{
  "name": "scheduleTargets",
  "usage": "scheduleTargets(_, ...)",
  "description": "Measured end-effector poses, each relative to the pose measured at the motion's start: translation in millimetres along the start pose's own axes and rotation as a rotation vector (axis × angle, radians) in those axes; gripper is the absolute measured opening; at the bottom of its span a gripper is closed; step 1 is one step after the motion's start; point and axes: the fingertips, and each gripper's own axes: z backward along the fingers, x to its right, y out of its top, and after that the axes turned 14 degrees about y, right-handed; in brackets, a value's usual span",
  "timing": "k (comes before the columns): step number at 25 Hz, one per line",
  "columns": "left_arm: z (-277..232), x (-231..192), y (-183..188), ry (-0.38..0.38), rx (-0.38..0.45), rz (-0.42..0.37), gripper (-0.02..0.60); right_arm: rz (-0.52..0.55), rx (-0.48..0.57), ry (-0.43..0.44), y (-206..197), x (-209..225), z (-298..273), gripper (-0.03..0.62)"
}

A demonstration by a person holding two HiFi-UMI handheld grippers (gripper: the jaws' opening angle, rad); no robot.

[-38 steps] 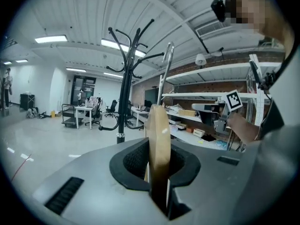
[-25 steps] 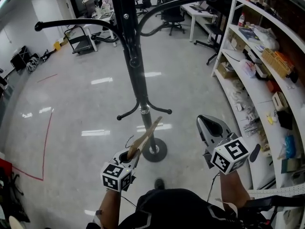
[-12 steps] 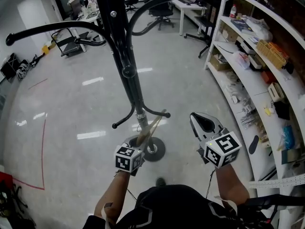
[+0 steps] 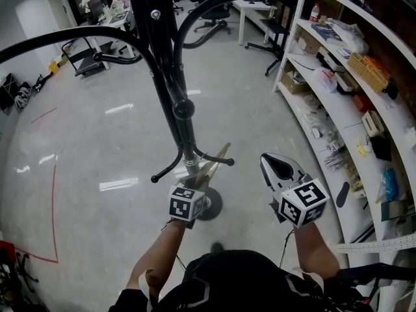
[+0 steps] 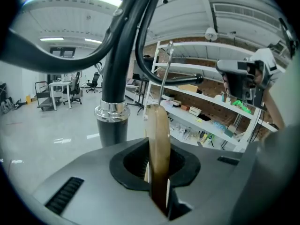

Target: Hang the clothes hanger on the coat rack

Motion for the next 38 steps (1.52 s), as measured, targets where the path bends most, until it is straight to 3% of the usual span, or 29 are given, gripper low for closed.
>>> scheduleTargets(14,-43,6,-17,-0.002,-0.057,-0.003,0.037,-0.025,-0.028,-0.051,-15,11,7,0.008)
scheduleTargets(26,-42,8,-15,0.004,-0.04,-0.041,0.037,-0.032,-0.029,-0.038,-14,6,5,0.008)
scheduleTargets(38,-33,4,-2,0.04,0.077,-0.087,0.041,-0.022,-0.027,-0.015,-12,-1,6,0.008)
